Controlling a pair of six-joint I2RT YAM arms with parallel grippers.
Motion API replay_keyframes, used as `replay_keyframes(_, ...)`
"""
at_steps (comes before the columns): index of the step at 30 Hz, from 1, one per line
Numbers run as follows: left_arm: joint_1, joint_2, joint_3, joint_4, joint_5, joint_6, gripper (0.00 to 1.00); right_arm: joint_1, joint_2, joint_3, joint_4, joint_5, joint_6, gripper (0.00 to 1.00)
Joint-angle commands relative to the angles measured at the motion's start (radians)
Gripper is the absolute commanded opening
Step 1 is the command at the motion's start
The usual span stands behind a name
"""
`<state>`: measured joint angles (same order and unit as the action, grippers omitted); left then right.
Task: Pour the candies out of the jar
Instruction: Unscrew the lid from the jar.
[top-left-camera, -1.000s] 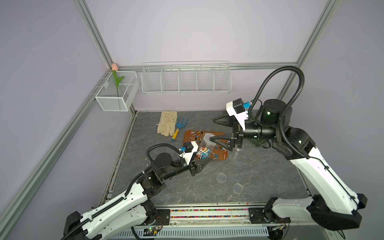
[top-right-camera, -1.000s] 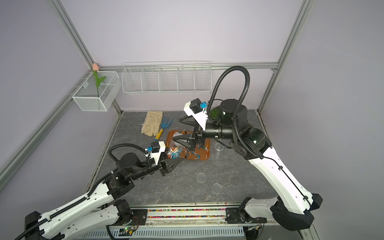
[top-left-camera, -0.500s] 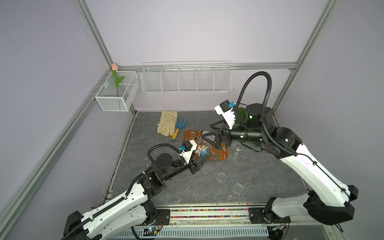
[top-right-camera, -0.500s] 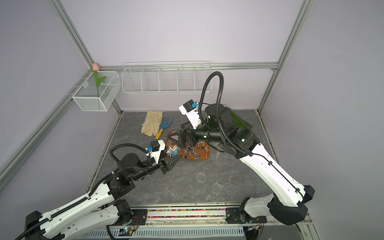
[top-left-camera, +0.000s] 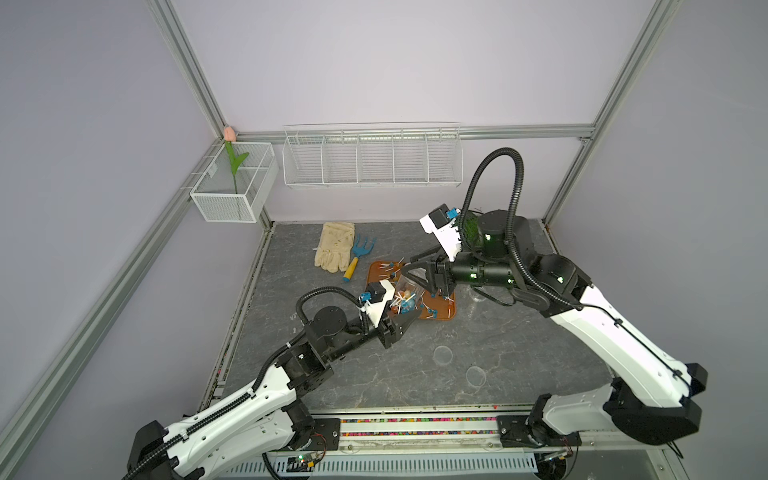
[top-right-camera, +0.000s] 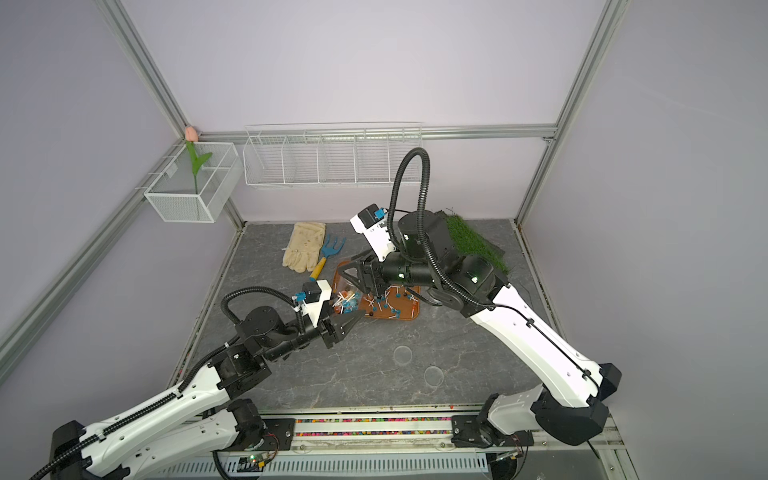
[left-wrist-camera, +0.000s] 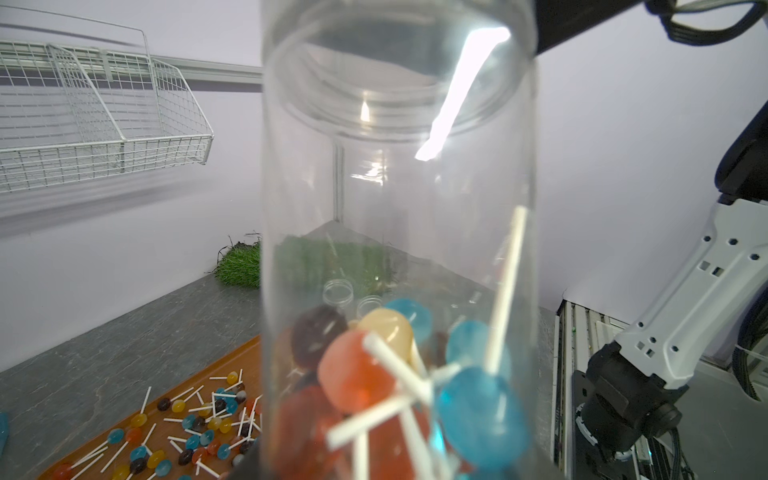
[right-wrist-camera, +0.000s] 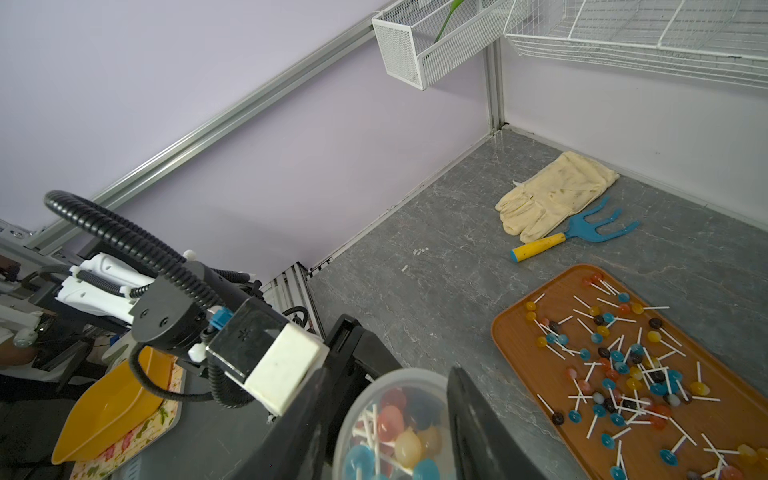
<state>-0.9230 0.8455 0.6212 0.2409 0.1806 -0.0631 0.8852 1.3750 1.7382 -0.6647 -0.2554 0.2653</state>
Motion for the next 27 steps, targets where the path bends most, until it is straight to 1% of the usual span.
replay_keyframes(1, 0.003, -0.008, -0.001, 0.037, -0.002, 0.011, 0.45, 0.007, 0.004, -0.014, 0.001, -0.025, -0.005, 0.47)
replay_keyframes(3, 0.003, -0.011, -0.001, 0.038, -0.003, 0.011, 0.45, 0.008, 0.005, -0.012, -0.001, -0.024, -0.007, 0.48)
replay_keyframes(4, 0.002, -0.012, -0.002, 0.037, -0.003, 0.009, 0.45, 0.007, 0.003, -0.011, 0.000, -0.021, -0.008, 0.50)
replay_keyframes(6, 0.003, -0.014, -0.001, 0.036, -0.002, 0.008, 0.45, 0.006, 0.000, -0.010, 0.001, -0.009, -0.006, 0.62)
replay_keyframes(8, 0.003, -0.016, -0.001, 0.035, -0.002, 0.011, 0.45, 0.007, -0.005, -0.010, 0.005, 0.001, -0.002, 0.77)
replay_keyframes(9, 0.002, -0.017, -0.001, 0.035, -0.004, 0.009, 0.45, 0.008, -0.007, -0.009, 0.006, 0.004, -0.001, 0.82)
replay_keyframes(11, 0.003, -0.017, 0.000, 0.035, -0.003, 0.010, 0.45, 0.007, -0.008, -0.009, 0.008, 0.002, 0.007, 0.90)
replay_keyframes(14, 0.003, -0.015, 0.000, 0.041, -0.003, 0.008, 0.45, 0.006, 0.000, -0.009, 0.005, -0.012, 0.015, 0.95)
replay_keyframes(18, 0.003, -0.011, 0.005, 0.048, -0.001, 0.008, 0.45, 0.007, 0.011, -0.014, -0.007, -0.024, 0.018, 0.95)
replay_keyframes(21, 0.002, -0.011, 0.009, 0.048, 0.000, 0.009, 0.45, 0.006, 0.017, -0.018, -0.010, -0.032, 0.019, 0.89)
replay_keyframes(24, 0.002, -0.011, 0.014, 0.049, 0.003, 0.010, 0.45, 0.005, 0.018, -0.017, -0.003, -0.032, 0.020, 0.77)
replay_keyframes(27, 0.003, -0.011, 0.016, 0.049, 0.003, 0.010, 0.45, 0.005, 0.016, -0.015, 0.010, -0.038, 0.018, 0.63)
